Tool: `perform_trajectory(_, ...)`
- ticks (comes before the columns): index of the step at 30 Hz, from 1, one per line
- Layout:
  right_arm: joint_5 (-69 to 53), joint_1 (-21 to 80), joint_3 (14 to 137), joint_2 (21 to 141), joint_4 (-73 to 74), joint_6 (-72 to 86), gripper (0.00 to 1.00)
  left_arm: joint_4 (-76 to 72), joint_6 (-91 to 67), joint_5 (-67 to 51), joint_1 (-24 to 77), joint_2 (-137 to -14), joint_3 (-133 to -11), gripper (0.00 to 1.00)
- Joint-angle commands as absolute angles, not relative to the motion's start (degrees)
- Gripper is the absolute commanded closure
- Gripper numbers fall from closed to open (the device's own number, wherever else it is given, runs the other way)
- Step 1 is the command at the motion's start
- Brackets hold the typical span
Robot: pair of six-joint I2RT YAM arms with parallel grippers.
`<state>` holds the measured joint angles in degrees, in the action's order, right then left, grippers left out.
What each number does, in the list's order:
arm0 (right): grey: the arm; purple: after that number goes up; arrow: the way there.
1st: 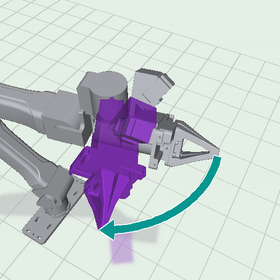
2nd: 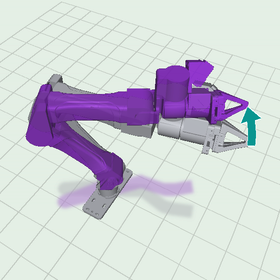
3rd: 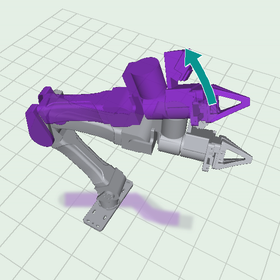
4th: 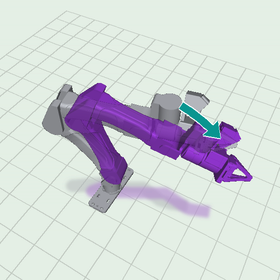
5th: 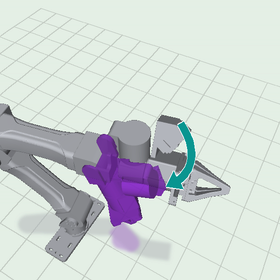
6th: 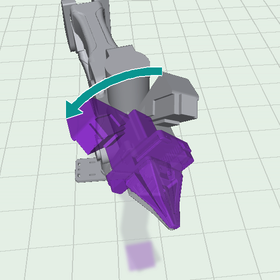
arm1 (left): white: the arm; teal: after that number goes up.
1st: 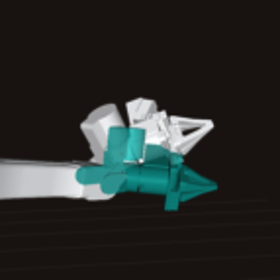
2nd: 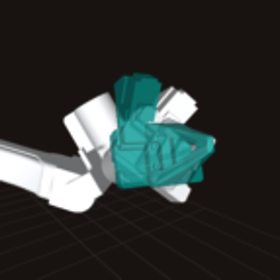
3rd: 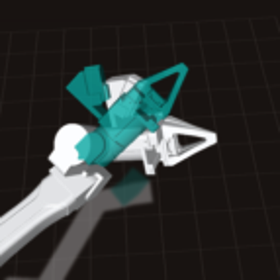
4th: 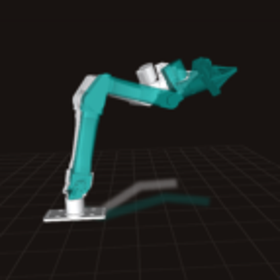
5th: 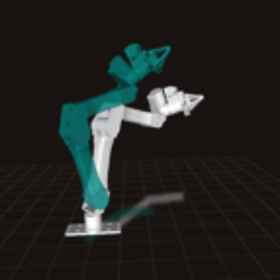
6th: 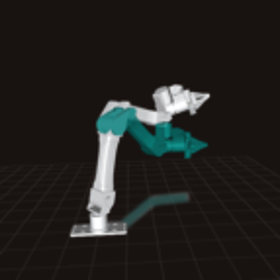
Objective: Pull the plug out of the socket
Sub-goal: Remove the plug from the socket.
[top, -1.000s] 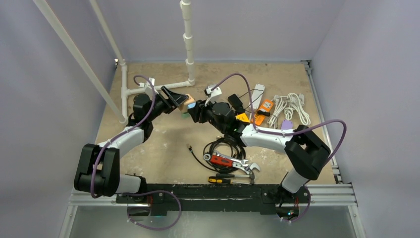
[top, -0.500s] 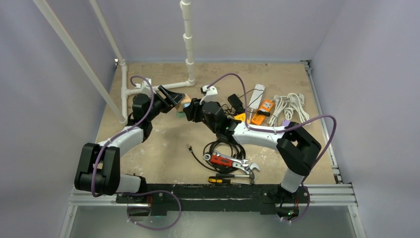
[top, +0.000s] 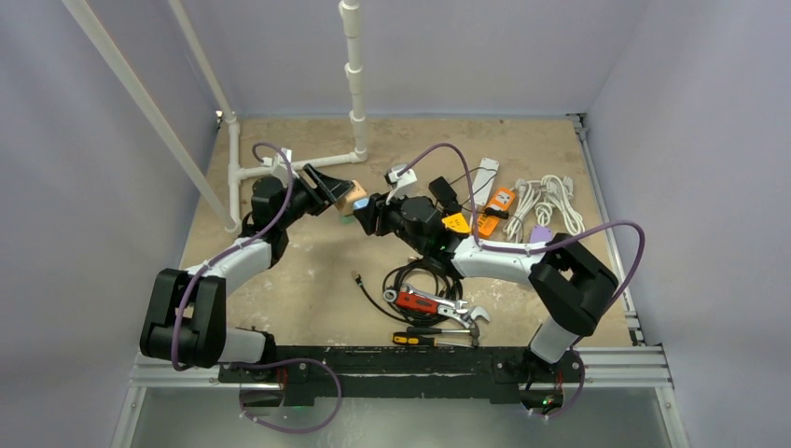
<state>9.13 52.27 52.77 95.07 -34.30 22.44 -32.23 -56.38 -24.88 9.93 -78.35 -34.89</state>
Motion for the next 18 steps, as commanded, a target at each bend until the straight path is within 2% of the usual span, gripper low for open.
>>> perform_trajectory(1,8.73,53.93,54.88,93.22,-34.9,24.17,1.0,-36.34,-56.1,-26.8,10.97,-78.58,-36.37,0.79)
perform_trajectory(5,9.14,52.1,55.06,92.56,-33.08,26.74,1.0,-31.59,-52.77,-26.54,11.07,-77.42,-38.99,0.38)
perform_trajectory(10,5.83,48.61,53.66,89.7,-32.53,26.18,1.0,-24.58,-46.83,-23.7,11.07,-74.88,-41.31,0.09)
perform_trajectory(14,0.94,44.88,52.53,88.89,-32.09,25.14,1.0,-20.51,-42.77,-21.85,11.07,-73.35,-43.28,0.02)
perform_trajectory(18,-1.53,42.02,51.16,88.16,-31.63,23.78,1.0,-14.59,-35.5,-20.1,11.32,-71.25,-45.65,0.01)
